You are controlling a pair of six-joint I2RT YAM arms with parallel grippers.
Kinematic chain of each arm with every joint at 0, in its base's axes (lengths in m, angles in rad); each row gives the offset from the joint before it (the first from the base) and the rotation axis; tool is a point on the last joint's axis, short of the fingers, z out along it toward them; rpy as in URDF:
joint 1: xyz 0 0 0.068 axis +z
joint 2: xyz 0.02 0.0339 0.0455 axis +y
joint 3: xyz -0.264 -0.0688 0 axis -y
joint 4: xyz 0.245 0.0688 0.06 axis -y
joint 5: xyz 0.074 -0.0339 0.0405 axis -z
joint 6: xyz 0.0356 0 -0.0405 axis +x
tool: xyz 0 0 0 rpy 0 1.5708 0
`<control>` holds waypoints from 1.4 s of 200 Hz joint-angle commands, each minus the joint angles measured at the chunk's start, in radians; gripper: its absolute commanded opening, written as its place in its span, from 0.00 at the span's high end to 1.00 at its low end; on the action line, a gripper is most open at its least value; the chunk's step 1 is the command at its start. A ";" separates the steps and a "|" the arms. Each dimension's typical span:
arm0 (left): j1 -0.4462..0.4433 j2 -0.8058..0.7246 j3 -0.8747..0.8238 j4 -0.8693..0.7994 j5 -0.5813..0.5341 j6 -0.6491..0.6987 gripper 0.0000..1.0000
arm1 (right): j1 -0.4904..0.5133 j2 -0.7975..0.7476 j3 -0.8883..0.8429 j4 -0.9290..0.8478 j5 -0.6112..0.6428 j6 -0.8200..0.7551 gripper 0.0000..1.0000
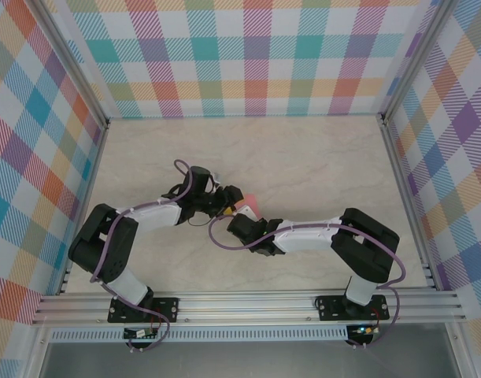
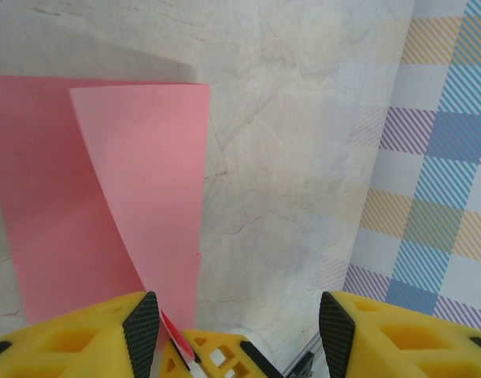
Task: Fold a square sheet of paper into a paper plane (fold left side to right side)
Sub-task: Fourth fold the wing at the center of the table.
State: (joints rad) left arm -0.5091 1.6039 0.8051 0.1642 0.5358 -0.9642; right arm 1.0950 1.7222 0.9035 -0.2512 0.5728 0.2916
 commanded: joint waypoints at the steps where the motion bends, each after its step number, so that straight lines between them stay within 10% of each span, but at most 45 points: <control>1: 0.003 -0.058 -0.017 -0.048 -0.021 0.031 0.40 | -0.001 0.014 -0.011 -0.003 -0.038 0.040 0.87; 125: 0.021 -0.219 -0.091 -0.197 -0.076 0.122 0.37 | -0.171 -0.116 -0.121 0.149 -0.434 0.088 0.89; 280: -0.057 0.038 -0.001 -0.023 0.007 0.093 0.49 | -0.403 -0.035 -0.115 0.207 -0.925 0.106 0.89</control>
State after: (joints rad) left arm -0.5453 1.6176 0.7506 0.0978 0.5190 -0.8711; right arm 0.7067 1.6581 0.7921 -0.0673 -0.2710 0.3851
